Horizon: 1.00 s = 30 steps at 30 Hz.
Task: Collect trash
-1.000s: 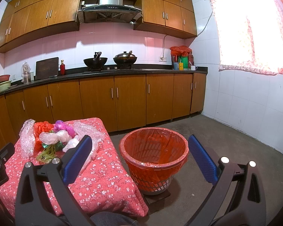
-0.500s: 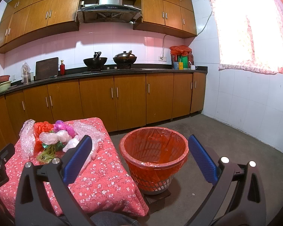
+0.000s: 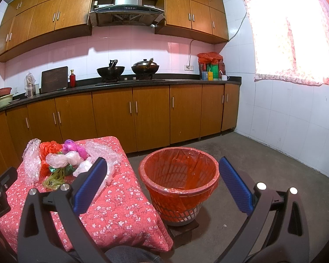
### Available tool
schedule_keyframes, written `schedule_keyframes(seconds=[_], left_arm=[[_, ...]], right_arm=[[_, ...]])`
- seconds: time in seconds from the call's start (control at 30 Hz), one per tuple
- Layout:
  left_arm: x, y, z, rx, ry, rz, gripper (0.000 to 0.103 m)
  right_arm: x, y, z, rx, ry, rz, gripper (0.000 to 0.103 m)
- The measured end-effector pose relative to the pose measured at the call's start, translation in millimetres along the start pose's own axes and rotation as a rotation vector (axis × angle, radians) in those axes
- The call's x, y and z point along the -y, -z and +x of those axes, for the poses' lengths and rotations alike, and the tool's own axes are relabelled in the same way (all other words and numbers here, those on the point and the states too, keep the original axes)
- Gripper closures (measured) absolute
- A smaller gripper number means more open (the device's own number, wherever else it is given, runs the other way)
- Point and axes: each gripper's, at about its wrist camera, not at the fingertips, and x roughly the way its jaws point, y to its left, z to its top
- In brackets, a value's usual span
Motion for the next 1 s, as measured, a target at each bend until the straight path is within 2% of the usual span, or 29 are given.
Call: schedule_keyframes(seconds=[1.0], left_arm=[[5.1,2.1,-7.8,-0.005,-0.012,0.002,0.002]], right_arm=[[1.5,2.5,3.8,-0.006,0.004,0.0,0.004]])
